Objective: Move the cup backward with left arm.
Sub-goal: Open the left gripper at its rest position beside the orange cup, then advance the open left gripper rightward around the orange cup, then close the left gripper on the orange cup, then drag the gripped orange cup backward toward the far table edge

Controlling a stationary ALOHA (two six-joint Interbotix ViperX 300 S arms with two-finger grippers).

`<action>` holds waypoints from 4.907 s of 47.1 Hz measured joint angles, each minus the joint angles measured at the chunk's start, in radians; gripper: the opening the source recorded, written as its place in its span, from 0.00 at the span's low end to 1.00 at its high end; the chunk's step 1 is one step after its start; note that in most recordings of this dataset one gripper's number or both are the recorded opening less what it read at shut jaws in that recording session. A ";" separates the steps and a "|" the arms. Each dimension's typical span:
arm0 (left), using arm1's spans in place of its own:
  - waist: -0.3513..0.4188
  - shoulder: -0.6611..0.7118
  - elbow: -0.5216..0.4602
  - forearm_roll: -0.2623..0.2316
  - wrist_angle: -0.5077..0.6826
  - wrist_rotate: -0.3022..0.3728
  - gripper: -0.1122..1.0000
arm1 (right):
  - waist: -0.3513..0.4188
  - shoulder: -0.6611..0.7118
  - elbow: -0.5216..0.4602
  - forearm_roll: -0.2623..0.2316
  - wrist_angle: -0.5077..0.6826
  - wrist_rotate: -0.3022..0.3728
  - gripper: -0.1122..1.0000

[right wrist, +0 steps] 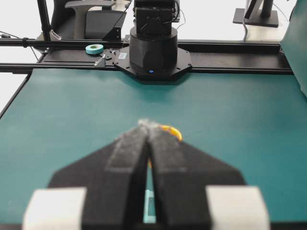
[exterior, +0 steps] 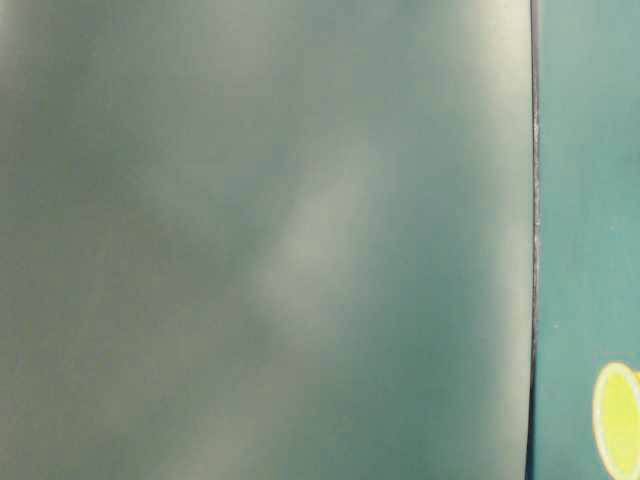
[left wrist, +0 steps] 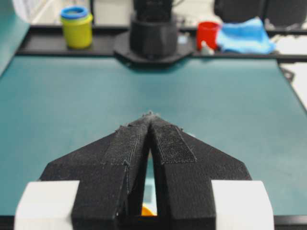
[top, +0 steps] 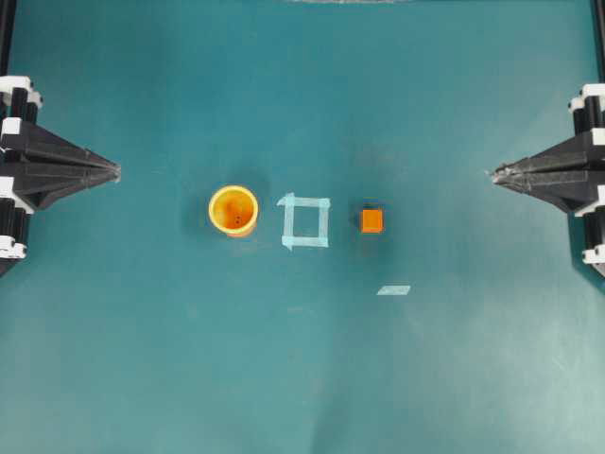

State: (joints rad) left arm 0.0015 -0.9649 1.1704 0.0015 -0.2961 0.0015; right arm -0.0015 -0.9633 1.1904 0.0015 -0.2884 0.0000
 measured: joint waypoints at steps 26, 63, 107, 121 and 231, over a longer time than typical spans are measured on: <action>-0.008 0.011 0.000 0.002 0.106 -0.017 0.11 | 0.003 0.054 -0.009 0.000 -0.051 0.008 0.10; 0.009 0.319 0.000 0.000 0.107 0.000 0.83 | 0.005 0.055 -0.012 0.000 -0.051 0.011 0.10; 0.038 0.836 0.034 0.000 -0.356 -0.002 0.83 | 0.005 0.037 -0.044 0.000 0.006 0.011 0.10; 0.038 0.943 -0.026 0.000 -0.397 0.002 0.83 | 0.005 0.035 -0.049 0.000 0.008 0.011 0.10; 0.189 1.114 -0.138 0.014 -0.578 0.038 0.67 | 0.005 0.034 -0.051 0.000 0.008 0.011 0.10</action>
State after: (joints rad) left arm 0.1902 0.1488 1.0324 0.0153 -0.8744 0.0399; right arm 0.0031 -0.9296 1.1397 0.0015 -0.2807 0.0107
